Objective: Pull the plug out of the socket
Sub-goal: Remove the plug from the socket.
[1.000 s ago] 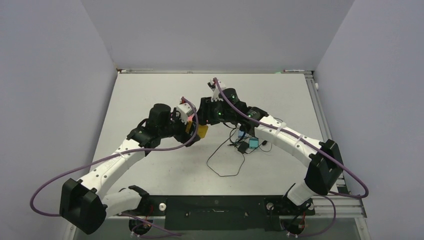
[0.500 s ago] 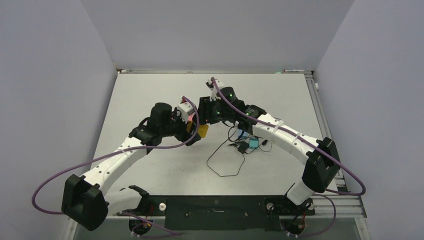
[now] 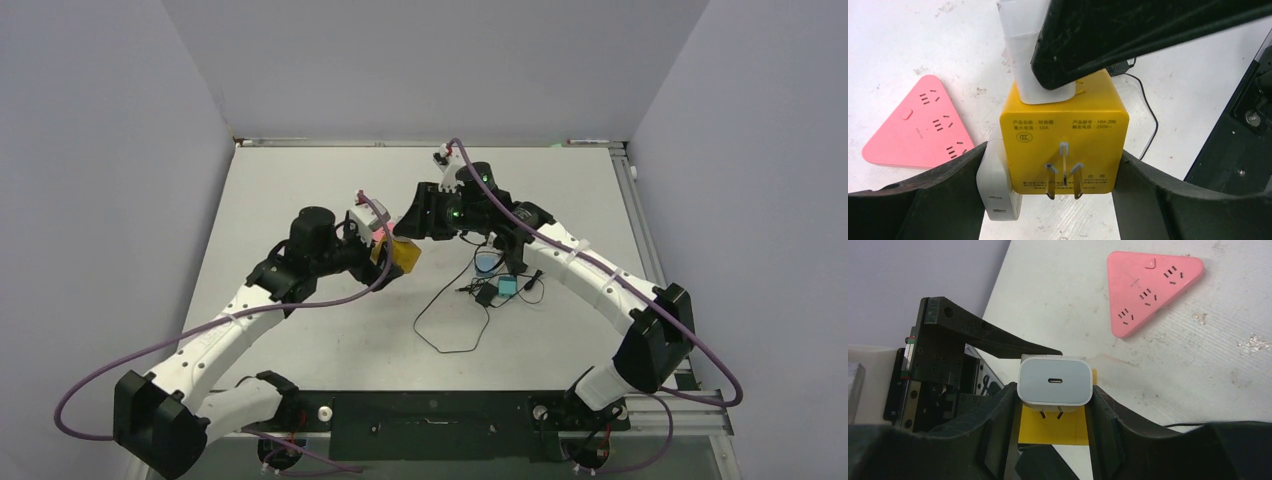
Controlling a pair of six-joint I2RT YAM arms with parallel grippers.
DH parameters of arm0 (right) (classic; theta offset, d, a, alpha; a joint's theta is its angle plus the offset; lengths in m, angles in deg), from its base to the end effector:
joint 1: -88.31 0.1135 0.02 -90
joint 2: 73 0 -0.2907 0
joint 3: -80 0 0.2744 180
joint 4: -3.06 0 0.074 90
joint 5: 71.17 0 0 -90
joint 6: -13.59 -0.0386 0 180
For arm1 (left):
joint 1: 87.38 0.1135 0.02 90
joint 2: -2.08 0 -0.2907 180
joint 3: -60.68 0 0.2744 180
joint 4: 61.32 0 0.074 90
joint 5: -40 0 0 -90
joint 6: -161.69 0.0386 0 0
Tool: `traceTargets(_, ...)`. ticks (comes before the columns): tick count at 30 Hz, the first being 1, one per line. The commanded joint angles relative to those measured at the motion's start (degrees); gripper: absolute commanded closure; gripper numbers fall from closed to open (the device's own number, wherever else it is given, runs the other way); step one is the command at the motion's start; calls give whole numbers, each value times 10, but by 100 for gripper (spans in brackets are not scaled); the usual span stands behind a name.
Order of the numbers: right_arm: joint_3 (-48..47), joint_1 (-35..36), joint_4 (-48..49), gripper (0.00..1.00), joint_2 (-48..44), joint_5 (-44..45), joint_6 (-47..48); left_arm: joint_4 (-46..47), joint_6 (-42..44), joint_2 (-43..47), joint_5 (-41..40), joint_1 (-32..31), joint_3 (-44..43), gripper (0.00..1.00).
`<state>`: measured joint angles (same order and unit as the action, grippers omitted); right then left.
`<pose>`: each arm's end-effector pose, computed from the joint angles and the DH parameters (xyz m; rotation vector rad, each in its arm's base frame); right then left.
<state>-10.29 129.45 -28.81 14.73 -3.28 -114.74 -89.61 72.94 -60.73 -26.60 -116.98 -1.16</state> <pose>0.2754 0.2598 0.3625 -0.3161 2.2691 1.1937 0.2159 -0.1403 0.3139 0.8046 1.9576 -0.7234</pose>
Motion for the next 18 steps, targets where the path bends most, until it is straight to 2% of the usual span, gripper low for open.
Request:
traceTargets(1,-10,-35,-26,95,-22,-13,-21,50,14,64,15,-14,-16,100)
traceTargets(8,9,-50,-7,95,-50,-48,-34,32,37,103,-39,-66,-3,100)
traceTargets(14,44,-40,25,95,-75,-16,-34,22,44,90,-58,-83,-5,100)
traceTargets(18,57,-7,32,95,-89,57,-18,20,41,83,-64,-85,-6,100)
